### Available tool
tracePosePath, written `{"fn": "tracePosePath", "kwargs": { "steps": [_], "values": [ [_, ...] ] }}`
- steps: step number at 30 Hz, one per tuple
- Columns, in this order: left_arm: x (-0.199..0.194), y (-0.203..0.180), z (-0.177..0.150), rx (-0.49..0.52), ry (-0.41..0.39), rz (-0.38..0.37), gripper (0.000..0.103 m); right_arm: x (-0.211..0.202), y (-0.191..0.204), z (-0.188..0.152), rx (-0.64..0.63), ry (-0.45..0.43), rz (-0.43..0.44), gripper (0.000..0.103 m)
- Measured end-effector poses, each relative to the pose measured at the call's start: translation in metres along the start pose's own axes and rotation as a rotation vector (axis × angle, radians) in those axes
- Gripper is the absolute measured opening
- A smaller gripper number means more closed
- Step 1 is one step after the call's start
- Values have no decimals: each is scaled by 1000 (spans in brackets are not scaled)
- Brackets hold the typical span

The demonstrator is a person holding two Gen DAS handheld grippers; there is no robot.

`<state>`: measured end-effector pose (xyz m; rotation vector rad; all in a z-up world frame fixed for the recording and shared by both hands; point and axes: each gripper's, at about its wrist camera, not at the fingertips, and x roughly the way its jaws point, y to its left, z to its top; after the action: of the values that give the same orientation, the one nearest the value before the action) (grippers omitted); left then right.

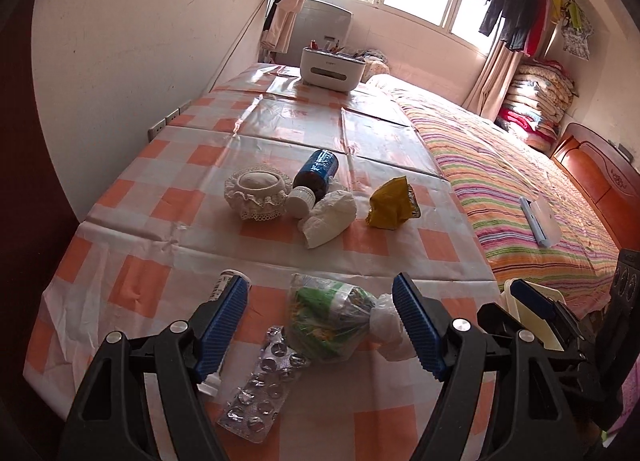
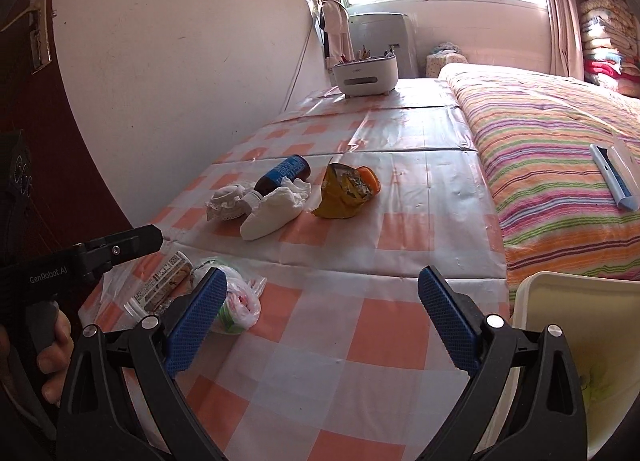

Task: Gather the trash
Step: 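Withdraw both tools from the bin toward the table, then grasp the white pill bottle with the left tool while the right tool grasps the plastic bag bundle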

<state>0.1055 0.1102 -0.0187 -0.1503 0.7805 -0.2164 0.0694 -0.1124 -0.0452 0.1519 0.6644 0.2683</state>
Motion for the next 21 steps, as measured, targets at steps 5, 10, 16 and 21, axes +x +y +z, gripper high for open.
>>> {"fn": "tracePosePath", "kwargs": {
  "steps": [5,10,16,21],
  "values": [
    [9,40,-4,-77,64,35,73,20,26,-1,-65,53,39,95],
    [15,59,-8,-109,109,68,73,39,45,0,-102,96,82,95],
    [26,72,-13,-124,159,91,73,64,60,2,-134,162,99,95],
    [35,79,-17,-143,194,88,73,89,58,-3,-105,262,124,87]
  ]
}}
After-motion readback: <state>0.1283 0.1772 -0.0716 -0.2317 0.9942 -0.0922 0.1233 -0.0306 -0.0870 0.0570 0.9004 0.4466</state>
